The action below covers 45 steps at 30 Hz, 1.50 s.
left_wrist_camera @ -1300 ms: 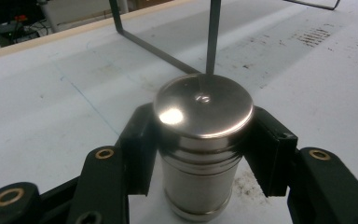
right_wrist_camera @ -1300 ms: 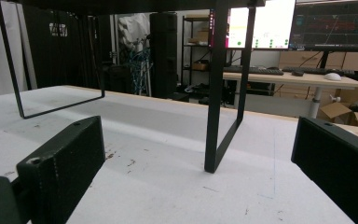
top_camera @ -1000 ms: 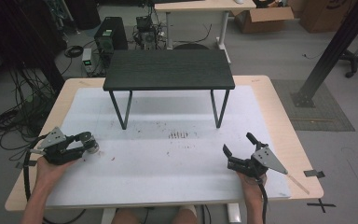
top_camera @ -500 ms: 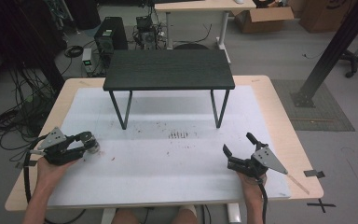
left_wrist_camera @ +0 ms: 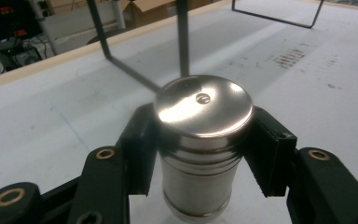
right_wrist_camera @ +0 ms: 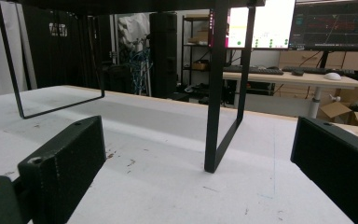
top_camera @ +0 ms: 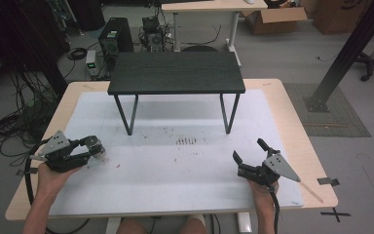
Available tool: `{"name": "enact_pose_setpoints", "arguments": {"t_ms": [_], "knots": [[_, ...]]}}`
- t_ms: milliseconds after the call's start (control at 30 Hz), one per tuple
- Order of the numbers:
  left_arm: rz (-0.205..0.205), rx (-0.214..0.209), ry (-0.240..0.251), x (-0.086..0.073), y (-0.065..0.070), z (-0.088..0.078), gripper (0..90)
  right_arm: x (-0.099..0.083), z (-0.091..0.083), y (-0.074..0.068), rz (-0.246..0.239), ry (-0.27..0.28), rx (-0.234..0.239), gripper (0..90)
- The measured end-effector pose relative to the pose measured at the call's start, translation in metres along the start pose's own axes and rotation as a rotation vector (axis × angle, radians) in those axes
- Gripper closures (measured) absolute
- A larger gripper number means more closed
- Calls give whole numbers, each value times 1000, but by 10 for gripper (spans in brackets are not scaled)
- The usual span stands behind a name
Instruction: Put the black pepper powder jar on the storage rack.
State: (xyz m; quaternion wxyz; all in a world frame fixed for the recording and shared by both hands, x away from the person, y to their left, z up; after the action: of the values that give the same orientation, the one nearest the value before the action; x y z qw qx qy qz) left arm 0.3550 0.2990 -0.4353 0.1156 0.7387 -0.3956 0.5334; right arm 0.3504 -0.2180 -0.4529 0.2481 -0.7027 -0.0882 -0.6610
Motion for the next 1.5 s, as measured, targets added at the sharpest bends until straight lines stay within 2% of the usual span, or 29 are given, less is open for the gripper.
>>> {"name": "enact_pose_setpoints", "arguments": {"t_ms": [267,533,800,833,1000,1100,1333,1367,1500], "knots": [[33,-34,11,27,11,8,494,0,0,0,0,1,0,30],[35,-59,7,47,19,16,494,0,0,0,1,0,0,32],[56,-104,20,77,25,22,494,0,0,0,0,0,0,32],[61,-112,22,84,27,23,494,0,0,0,0,0,0,32],[75,-117,29,99,28,25,494,0,0,0,0,0,0,32],[67,-114,44,115,27,26,495,0,0,0,0,1,0,32],[64,-121,46,136,25,28,495,0,0,0,0,2,1,32],[69,-120,48,144,24,29,495,0,0,0,0,2,1,32],[85,-121,46,155,23,32,495,0,0,0,0,2,0,32]]}}
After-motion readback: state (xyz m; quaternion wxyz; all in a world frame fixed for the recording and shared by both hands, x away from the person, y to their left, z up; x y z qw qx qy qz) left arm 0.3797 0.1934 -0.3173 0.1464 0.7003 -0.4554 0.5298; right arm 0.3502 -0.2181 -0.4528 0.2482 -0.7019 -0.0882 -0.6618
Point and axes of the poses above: each handheld gripper's, and its own axes: z roughly forward along the jaws, x roughly out of its top, y roughly to its right, the point moved 7 cm from there along z, roughly forward along the jaws, and after that the axes turned 14 degrees about z, right-handed, at the moved point
